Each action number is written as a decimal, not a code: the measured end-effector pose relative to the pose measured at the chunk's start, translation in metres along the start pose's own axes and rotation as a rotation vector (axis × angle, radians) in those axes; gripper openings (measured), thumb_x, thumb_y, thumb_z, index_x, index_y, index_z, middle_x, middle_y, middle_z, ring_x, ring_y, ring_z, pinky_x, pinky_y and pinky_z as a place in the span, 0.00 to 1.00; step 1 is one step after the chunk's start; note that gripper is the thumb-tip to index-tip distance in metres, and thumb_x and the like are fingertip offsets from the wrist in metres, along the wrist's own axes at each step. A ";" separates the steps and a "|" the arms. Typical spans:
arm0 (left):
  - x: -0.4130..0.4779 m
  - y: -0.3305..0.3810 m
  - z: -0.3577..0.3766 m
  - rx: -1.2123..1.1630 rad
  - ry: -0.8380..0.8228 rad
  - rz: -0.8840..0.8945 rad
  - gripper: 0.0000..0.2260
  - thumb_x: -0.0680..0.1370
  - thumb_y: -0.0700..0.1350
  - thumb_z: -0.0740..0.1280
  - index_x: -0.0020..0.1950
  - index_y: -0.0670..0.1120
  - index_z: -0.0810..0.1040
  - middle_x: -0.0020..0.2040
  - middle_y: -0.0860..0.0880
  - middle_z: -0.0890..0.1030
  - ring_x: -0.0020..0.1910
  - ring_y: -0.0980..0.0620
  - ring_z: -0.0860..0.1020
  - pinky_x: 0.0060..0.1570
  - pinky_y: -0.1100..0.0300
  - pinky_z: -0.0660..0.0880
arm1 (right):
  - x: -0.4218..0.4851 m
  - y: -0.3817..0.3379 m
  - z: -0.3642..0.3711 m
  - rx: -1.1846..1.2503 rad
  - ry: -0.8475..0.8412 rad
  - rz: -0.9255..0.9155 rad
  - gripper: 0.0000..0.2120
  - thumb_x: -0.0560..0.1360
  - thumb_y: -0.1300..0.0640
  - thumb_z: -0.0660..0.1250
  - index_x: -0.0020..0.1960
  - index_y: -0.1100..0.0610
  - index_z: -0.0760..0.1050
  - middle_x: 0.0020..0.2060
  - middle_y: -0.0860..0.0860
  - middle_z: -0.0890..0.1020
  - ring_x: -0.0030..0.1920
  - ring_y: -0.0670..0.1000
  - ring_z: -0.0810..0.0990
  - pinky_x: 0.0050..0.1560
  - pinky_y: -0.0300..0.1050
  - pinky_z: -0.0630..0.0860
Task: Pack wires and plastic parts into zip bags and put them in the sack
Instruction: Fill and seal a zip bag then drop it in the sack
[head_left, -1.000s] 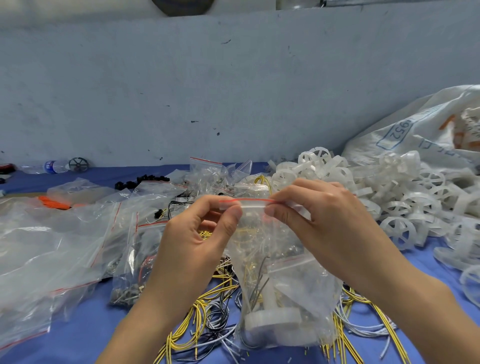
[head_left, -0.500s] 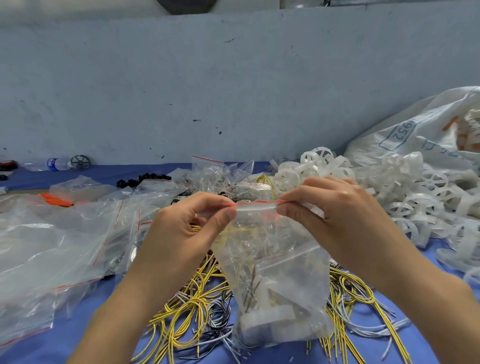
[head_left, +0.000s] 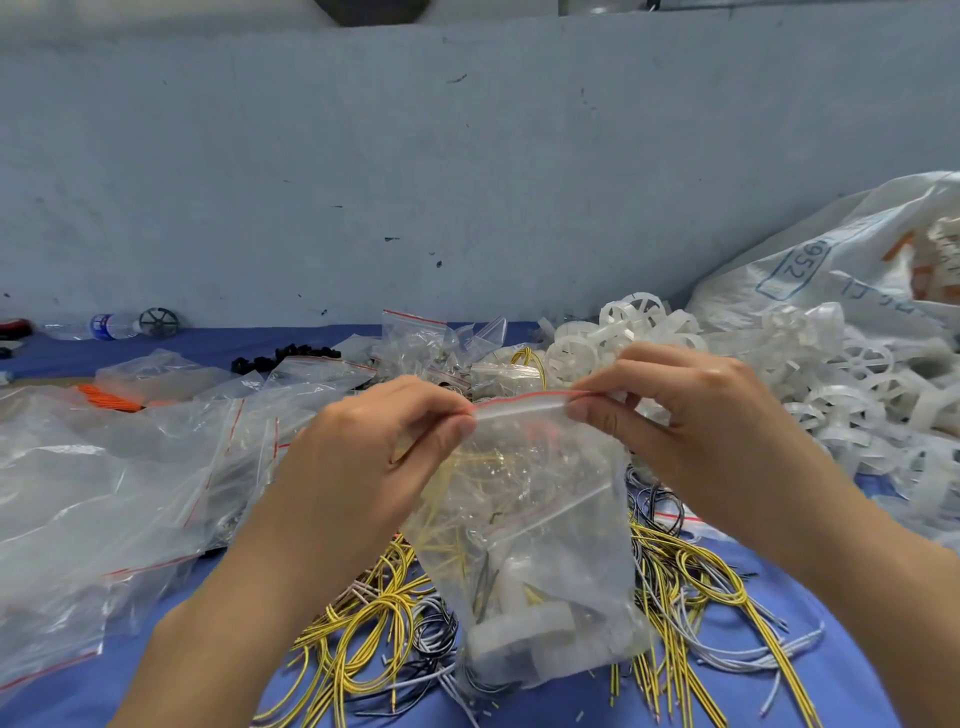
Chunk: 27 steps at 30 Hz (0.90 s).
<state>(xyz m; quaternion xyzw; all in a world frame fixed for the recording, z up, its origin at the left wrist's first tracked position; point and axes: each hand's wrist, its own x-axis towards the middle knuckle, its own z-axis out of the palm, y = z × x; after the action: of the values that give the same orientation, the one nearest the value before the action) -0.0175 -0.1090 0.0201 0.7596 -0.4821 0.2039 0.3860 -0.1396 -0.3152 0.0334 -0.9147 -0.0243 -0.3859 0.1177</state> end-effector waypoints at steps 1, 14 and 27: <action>0.000 0.000 -0.001 0.006 -0.005 -0.009 0.09 0.78 0.54 0.65 0.50 0.52 0.82 0.43 0.62 0.81 0.44 0.60 0.80 0.44 0.57 0.77 | 0.000 0.001 -0.001 0.016 0.004 0.006 0.13 0.78 0.42 0.63 0.48 0.47 0.83 0.38 0.40 0.77 0.38 0.43 0.75 0.41 0.40 0.71; 0.002 0.015 0.002 0.027 -0.029 0.016 0.08 0.77 0.56 0.63 0.49 0.55 0.80 0.40 0.62 0.79 0.41 0.60 0.79 0.39 0.56 0.76 | 0.000 -0.003 -0.001 0.158 0.013 0.002 0.09 0.76 0.44 0.66 0.46 0.47 0.83 0.37 0.36 0.76 0.39 0.42 0.77 0.40 0.28 0.67; 0.003 0.029 0.014 -0.023 0.016 0.037 0.07 0.78 0.58 0.64 0.49 0.56 0.77 0.41 0.60 0.80 0.43 0.59 0.80 0.38 0.55 0.76 | -0.002 -0.014 0.010 0.398 0.009 0.043 0.03 0.76 0.50 0.70 0.48 0.47 0.82 0.41 0.40 0.82 0.44 0.47 0.81 0.44 0.33 0.74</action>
<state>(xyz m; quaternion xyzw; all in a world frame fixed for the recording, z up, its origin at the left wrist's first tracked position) -0.0433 -0.1283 0.0247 0.7444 -0.4952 0.2115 0.3948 -0.1358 -0.2993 0.0284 -0.8720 -0.0800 -0.3750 0.3043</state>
